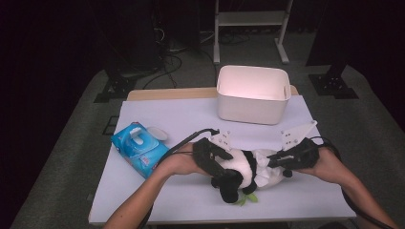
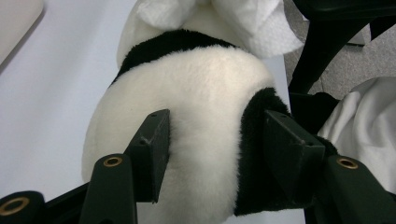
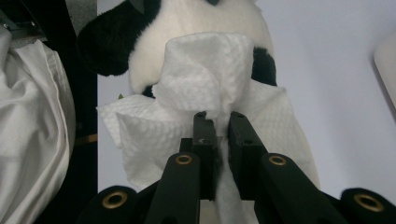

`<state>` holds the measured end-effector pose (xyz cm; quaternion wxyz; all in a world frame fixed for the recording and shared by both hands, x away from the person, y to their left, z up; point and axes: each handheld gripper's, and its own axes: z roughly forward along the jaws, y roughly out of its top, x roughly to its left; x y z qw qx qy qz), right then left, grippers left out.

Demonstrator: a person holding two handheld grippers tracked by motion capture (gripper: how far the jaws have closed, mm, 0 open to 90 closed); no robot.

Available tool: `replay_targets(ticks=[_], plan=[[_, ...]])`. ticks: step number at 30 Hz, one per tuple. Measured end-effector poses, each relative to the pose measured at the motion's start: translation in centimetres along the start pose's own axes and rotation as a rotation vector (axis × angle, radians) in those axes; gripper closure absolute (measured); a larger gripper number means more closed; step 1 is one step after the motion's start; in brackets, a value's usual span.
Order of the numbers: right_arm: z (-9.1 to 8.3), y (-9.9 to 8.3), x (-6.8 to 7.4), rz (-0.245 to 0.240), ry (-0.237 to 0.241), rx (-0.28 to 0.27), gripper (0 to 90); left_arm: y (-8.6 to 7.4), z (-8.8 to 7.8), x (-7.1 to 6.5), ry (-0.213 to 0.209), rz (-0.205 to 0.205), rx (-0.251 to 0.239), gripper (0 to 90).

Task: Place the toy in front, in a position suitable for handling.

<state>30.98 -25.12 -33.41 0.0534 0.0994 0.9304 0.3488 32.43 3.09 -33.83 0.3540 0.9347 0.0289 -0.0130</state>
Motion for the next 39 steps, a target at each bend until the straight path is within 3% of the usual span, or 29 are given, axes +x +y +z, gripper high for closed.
replay_targets(ticks=[6, 13, 20, 24, 28, 31, 34, 37, 39], plan=[[-0.5, -0.4, -0.2, 0.010, -0.008, 0.021, 81.8, 0.2, 0.1, -0.1, -0.004, 0.007, 0.008, 42.3], [2.0, 1.9, -0.8, -0.020, 0.035, 0.017, 81.7, 0.2, 0.1, -0.2, -0.003, 0.000, 0.002, 41.5], [3.1, 2.1, -0.9, -0.013, 0.058, 0.019, 81.7, 0.5, -0.9, -0.2, -0.016, -0.020, -0.026, 37.5], [3.0, 1.3, -0.5, -0.003, 0.085, 0.021, 81.7, 1.0, -1.6, -0.1, 0.032, -0.029, 0.003, 30.9], [2.8, 0.7, 0.0, 0.000, 0.084, 0.009, 81.7, 0.5, -0.8, 0.4, 0.018, -0.060, 0.052, 25.3], [2.9, 0.5, 0.0, 0.008, 0.098, 0.009, 81.7, 0.0, -0.1, 0.6, -0.022, -0.088, 0.035, 21.1], [2.8, 0.3, 0.0, 0.011, 0.105, 0.007, 81.7, -0.1, 0.3, 0.6, -0.029, -0.092, 0.028, 22.6], [2.6, 0.1, 0.0, 0.009, 0.108, 0.015, 81.7, 0.1, 0.7, 0.5, -0.020, -0.070, 0.026, 31.9], [2.6, 0.1, 0.0, 0.014, 0.109, 0.009, 81.7, 0.4, 0.8, 0.6, -0.014, -0.062, 0.025, 32.0]])
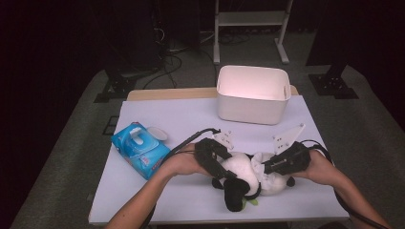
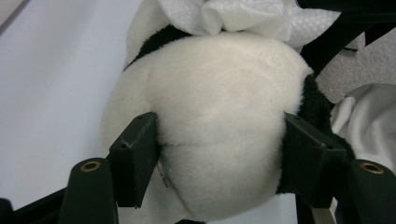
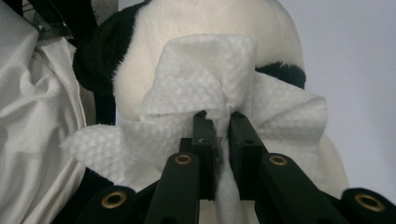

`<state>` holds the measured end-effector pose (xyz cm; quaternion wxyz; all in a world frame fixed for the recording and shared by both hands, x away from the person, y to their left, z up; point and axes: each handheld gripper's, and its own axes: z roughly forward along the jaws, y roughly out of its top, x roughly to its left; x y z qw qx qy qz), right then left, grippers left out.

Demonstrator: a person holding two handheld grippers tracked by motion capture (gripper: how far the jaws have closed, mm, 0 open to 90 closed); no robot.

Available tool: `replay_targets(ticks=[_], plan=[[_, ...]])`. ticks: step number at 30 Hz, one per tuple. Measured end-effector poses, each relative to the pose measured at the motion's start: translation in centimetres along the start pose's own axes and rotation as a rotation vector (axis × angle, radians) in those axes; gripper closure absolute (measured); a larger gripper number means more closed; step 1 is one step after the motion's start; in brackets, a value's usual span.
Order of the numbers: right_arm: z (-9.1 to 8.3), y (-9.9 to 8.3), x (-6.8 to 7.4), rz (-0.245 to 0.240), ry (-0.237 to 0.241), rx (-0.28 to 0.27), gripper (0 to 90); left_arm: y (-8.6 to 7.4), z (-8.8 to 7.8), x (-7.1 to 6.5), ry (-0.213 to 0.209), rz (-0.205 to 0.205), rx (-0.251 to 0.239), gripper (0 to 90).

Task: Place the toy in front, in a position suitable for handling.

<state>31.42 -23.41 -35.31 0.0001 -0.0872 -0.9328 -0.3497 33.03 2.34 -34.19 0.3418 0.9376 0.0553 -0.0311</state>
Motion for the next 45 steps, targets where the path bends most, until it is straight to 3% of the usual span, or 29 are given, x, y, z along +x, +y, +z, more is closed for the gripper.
replay_targets(ticks=[10, 14, 20, 23, 26, 31, 36, 39, 45], plan=[[-0.2, -0.5, 0.7, -0.009, -0.031, 0.029, 81.9, 1.5, 0.2, 0.2, 0.047, 0.047, 0.012, 33.0], [-0.5, -1.4, 0.5, 0.023, -0.027, -0.013, 82.0, 2.3, 0.3, 0.6, 0.055, 0.058, 0.018, 33.3], [-0.8, -1.9, 0.7, 0.021, -0.044, -0.048, 82.1, 2.5, 0.4, 0.9, 0.055, 0.059, 0.029, 33.2], [-0.8, -1.4, 0.5, 0.016, -0.042, -0.099, 82.2, 1.5, 0.4, 0.7, 0.047, 0.041, -0.001, 32.8], [-0.4, 0.2, 0.7, -0.008, -0.021, -0.135, 82.2, 0.9, 0.4, 0.2, 0.050, 0.059, -0.018, 32.6], [1.0, 3.9, 1.0, -0.089, -0.002, -0.109, 82.2, 0.3, 0.5, -0.5, 0.059, 0.056, -0.043, 29.3], [2.8, 6.3, 1.0, -0.122, 0.035, -0.080, 82.3, -0.6, 0.4, -0.8, 0.050, 0.052, -0.053, 26.9], [2.9, 6.4, 1.0, -0.126, 0.040, -0.074, 82.3, -1.1, 0.4, -0.8, 0.039, 0.030, -0.082, 27.0], [1.4, 4.4, 0.9, -0.088, 0.014, -0.069, 82.3, -0.9, 0.5, -1.5, 0.048, 0.050, -0.068, 27.0]])
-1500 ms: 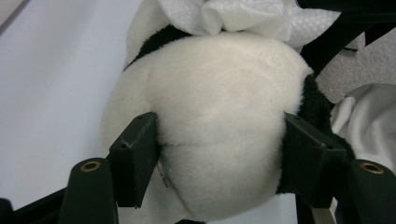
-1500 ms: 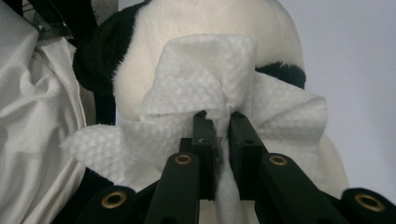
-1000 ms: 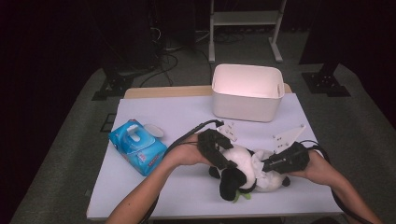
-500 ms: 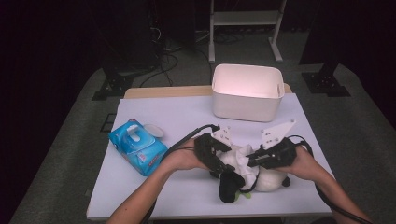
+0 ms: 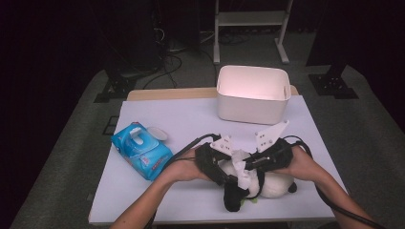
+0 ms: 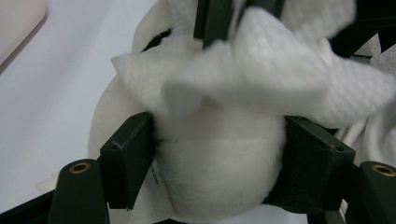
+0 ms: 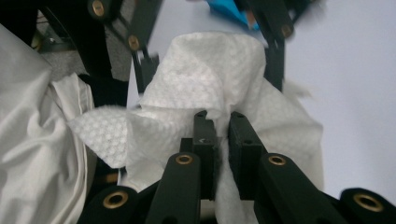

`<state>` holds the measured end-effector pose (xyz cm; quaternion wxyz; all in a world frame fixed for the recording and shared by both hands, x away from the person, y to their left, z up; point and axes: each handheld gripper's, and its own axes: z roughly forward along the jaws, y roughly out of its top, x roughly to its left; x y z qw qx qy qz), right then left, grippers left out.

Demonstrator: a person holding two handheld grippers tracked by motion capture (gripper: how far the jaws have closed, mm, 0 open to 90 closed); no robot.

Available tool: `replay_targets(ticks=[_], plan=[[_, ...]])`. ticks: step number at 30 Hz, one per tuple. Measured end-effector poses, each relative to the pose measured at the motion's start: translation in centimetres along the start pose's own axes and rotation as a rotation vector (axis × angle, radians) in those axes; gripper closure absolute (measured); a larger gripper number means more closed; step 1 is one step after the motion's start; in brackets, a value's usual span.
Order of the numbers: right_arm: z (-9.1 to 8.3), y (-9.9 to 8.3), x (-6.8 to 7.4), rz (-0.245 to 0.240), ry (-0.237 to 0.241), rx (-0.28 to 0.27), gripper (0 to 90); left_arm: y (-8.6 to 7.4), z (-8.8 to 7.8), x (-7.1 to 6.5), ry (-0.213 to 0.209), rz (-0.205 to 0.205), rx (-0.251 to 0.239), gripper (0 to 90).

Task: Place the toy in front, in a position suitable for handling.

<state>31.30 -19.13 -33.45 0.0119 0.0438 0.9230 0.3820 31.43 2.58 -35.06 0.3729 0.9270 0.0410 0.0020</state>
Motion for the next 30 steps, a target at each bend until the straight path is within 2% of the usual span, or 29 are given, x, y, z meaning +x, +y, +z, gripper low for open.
replay_targets(ticks=[7, 13, 16, 20, 22, 24, 27, 29, 30], plan=[[-1.4, -3.0, 0.2, 0.056, -0.025, 0.044, 82.1, -0.3, -0.1, -0.5, 0.003, 0.015, 0.002, 26.9], [-2.8, -4.2, 0.4, 0.074, -0.067, 0.090, 82.0, -0.4, -0.2, -0.7, 0.008, 0.015, 0.010, 26.9], [-3.5, -4.9, 0.3, 0.093, -0.081, 0.085, 82.0, -0.3, -0.2, -0.6, 0.005, 0.007, 0.001, 26.9], [-2.9, -5.7, 0.3, 0.106, -0.085, 0.091, 82.3, 0.2, -0.5, -0.2, -0.004, -0.026, -0.011, 24.1], [-2.8, -5.9, 0.3, 0.109, -0.082, 0.084, 82.3, 0.4, -0.9, 0.0, 0.002, -0.035, -0.002, 20.3], [-2.8, -6.2, 0.3, 0.113, -0.076, 0.076, 82.3, 0.4, -1.1, 0.3, -0.008, -0.061, 0.005, 19.0], [-2.8, -6.3, 0.4, 0.107, -0.069, 0.072, 82.3, 0.2, -0.7, 0.6, -0.023, -0.088, 0.030, 16.7], [-2.6, -6.2, 0.8, 0.112, -0.062, 0.074, 82.4, 0.0, 0.0, 0.5, -0.039, -0.082, 0.046, 16.6], [-2.5, -6.2, 0.8, 0.108, -0.060, 0.074, 82.4, 0.0, 0.4, 0.4, -0.039, -0.063, 0.058, 16.8]])
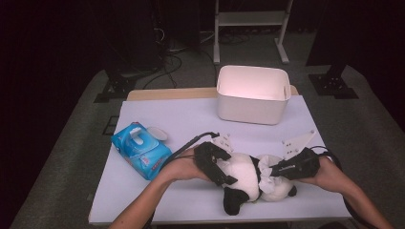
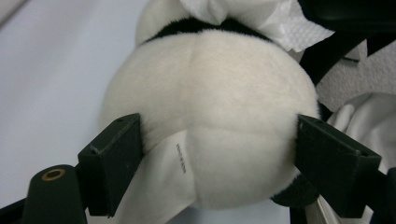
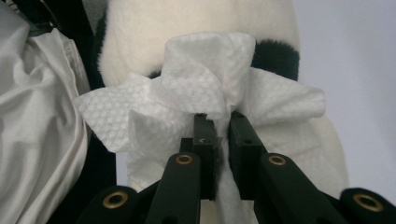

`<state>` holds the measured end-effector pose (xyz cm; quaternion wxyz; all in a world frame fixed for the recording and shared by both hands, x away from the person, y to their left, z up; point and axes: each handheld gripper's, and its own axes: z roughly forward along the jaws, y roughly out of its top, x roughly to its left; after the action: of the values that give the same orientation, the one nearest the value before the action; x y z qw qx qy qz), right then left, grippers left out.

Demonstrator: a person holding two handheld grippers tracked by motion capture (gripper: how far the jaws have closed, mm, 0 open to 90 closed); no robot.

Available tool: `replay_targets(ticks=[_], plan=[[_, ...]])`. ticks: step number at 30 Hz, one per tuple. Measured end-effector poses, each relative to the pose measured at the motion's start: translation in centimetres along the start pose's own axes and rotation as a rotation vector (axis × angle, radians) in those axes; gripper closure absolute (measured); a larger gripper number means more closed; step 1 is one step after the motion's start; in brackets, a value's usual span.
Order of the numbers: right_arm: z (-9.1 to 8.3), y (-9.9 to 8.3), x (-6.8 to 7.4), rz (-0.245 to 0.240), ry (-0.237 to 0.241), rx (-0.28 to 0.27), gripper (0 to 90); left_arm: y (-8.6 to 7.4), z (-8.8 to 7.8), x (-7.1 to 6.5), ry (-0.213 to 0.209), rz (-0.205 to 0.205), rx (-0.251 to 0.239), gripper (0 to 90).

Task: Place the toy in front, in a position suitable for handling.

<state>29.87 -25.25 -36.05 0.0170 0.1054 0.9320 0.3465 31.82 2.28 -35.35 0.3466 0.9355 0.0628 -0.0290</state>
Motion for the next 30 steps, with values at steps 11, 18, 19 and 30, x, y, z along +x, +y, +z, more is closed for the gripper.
replay_targets(ticks=[11, 18, 19, 30], plan=[[-0.1, -1.8, 0.5, 0.038, -0.024, -0.068, 82.6, 3.5, 0.0, 1.2, 0.085, 0.089, 0.083, 35.5], [0.2, -1.8, 0.5, 0.032, -0.014, -0.081, 82.6, 3.1, -0.1, 1.7, 0.089, 0.084, 0.099, 35.6], [0.3, -1.7, 0.5, 0.027, -0.009, -0.085, 82.7, 2.7, -0.1, 1.5, 0.085, 0.078, 0.100, 35.4], [2.8, 1.5, 1.4, -0.073, -0.011, -0.011, 83.4, -2.4, -0.9, -0.7, 0.105, 0.032, 0.034, 34.6]])
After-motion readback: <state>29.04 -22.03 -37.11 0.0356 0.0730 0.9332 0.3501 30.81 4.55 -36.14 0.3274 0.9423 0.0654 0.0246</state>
